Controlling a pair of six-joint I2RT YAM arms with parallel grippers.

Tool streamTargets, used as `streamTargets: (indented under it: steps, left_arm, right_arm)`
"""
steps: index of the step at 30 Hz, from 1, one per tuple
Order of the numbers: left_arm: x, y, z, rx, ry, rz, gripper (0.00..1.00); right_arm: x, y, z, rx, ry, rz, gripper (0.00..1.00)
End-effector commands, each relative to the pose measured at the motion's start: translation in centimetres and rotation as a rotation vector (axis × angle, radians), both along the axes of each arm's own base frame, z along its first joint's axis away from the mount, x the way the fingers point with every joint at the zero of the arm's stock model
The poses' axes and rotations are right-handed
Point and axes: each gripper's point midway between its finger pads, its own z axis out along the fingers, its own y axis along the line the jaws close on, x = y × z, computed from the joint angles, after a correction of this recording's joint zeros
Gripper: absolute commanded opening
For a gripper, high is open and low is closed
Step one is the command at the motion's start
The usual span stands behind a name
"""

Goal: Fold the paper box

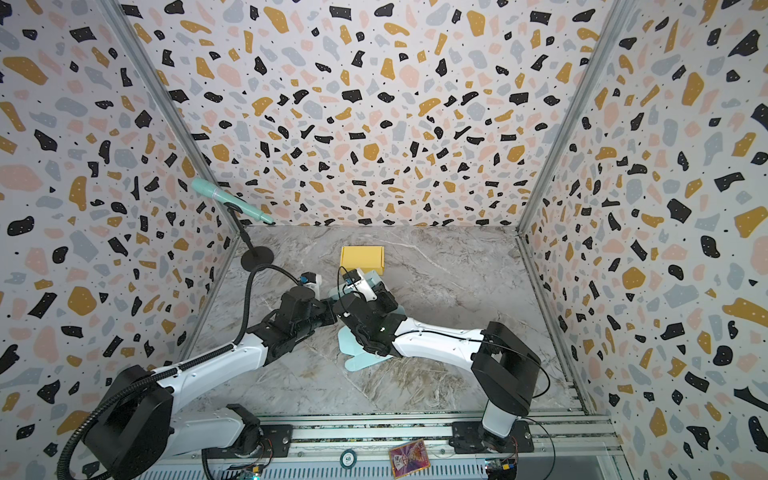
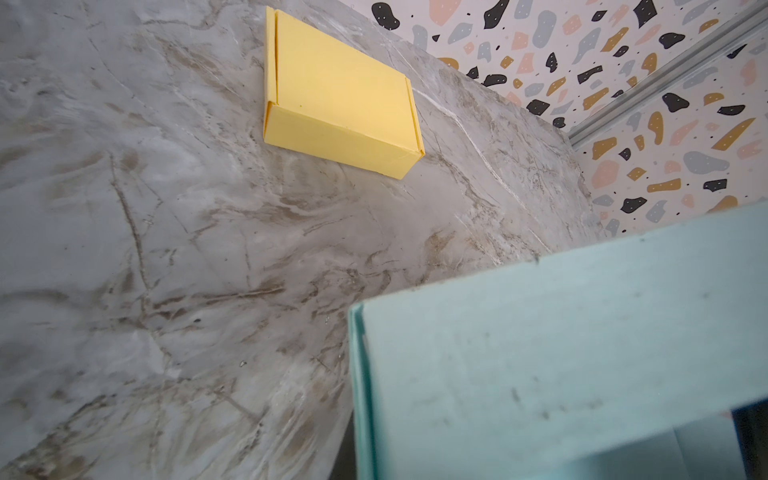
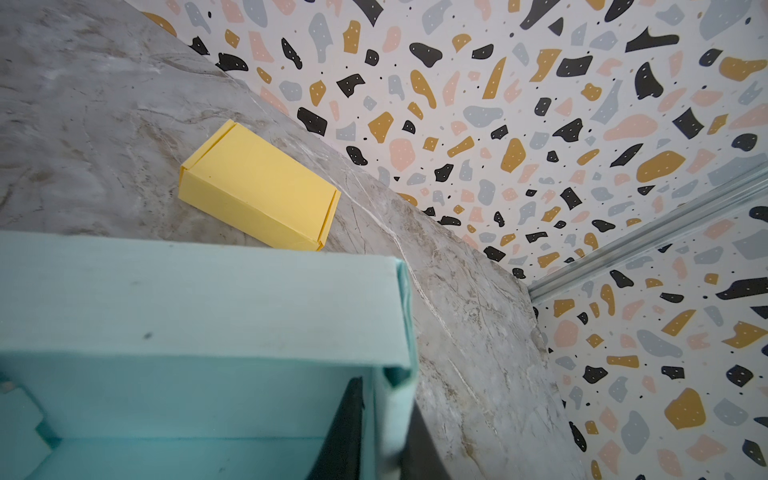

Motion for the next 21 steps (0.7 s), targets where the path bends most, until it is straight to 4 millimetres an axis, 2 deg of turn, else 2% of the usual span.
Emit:
streamTargets:
  steps: [1,13,21]
  left_arm:
    - [0.6,-2.9,4.4,-0.115,-0.123,-0.088,0.00]
    - [0.8,-2.5,3.3,-0.089,-0.106,-0.061,0.00]
    - [0.7,-2.3,2.4,-0.075,-0.102,-0.056,0.00]
  right_arm:
    - [-1.1,0.8,1.8,0.082,0.000,0.064,0.23]
    - [-4.7,0.4,3.7,0.293,0.068,0.118,0.50]
    - [-7.7,0.3,7.0,0.420,0.093,0.219,0.60]
